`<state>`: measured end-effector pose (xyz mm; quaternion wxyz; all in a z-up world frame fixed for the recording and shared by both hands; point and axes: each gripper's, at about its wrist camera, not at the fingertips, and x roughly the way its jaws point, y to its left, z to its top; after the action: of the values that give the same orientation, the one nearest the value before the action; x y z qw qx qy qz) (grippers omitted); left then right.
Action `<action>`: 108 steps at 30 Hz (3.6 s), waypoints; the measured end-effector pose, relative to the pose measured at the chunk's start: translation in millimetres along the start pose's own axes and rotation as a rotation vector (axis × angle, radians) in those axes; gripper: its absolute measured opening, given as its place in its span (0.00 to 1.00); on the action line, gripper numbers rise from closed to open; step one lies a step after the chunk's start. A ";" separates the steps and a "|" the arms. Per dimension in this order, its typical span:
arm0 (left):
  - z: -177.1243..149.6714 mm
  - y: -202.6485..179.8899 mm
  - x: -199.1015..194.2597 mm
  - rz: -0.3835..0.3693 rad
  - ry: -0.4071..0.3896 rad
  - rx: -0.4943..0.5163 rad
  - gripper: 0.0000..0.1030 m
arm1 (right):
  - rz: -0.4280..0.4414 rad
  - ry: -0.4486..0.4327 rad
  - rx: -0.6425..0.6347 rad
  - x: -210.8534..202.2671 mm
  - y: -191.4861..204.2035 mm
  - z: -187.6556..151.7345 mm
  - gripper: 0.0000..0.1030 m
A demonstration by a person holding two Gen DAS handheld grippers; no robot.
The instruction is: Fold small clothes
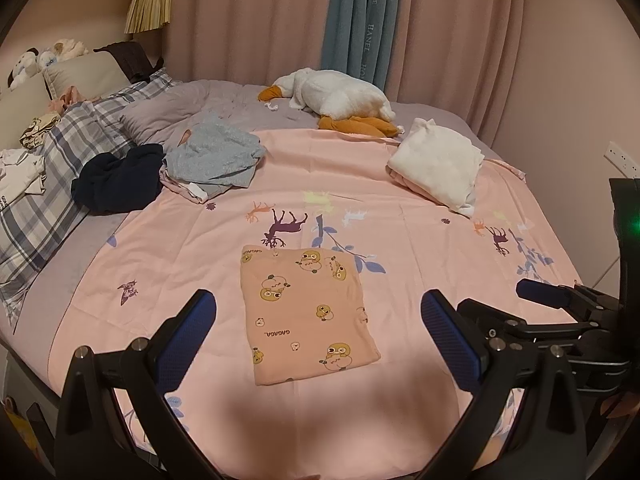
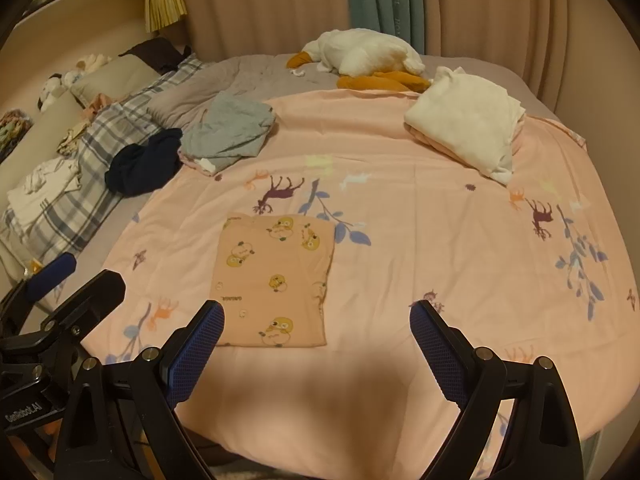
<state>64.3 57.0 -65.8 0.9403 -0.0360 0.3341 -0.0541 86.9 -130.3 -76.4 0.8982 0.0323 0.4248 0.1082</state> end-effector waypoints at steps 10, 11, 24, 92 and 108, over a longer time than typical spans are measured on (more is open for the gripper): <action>-4.4 -2.9 -2.0 -0.002 0.001 0.010 1.00 | 0.000 -0.002 -0.003 -0.9 -1.0 0.2 0.91; -5.3 -3.3 -3.0 0.001 -0.005 0.010 1.00 | 0.000 -0.003 -0.003 -1.0 -0.9 0.2 0.91; -17.1 -4.1 -3.5 -0.019 -0.044 -0.019 1.00 | -0.045 -0.032 0.005 -1.3 -3.7 -8.0 0.91; -20.0 39.0 0.4 0.116 -0.027 -0.089 1.00 | -0.137 -0.118 0.047 -28.6 -26.9 0.1 0.91; -22.0 38.1 0.1 0.116 -0.053 -0.105 1.00 | -0.140 -0.113 0.038 -26.9 -25.3 -1.8 0.91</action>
<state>53.4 94.1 -86.8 0.9472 -0.0671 0.3128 0.0192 73.2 -161.0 -61.0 0.9253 0.0255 0.3768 0.0352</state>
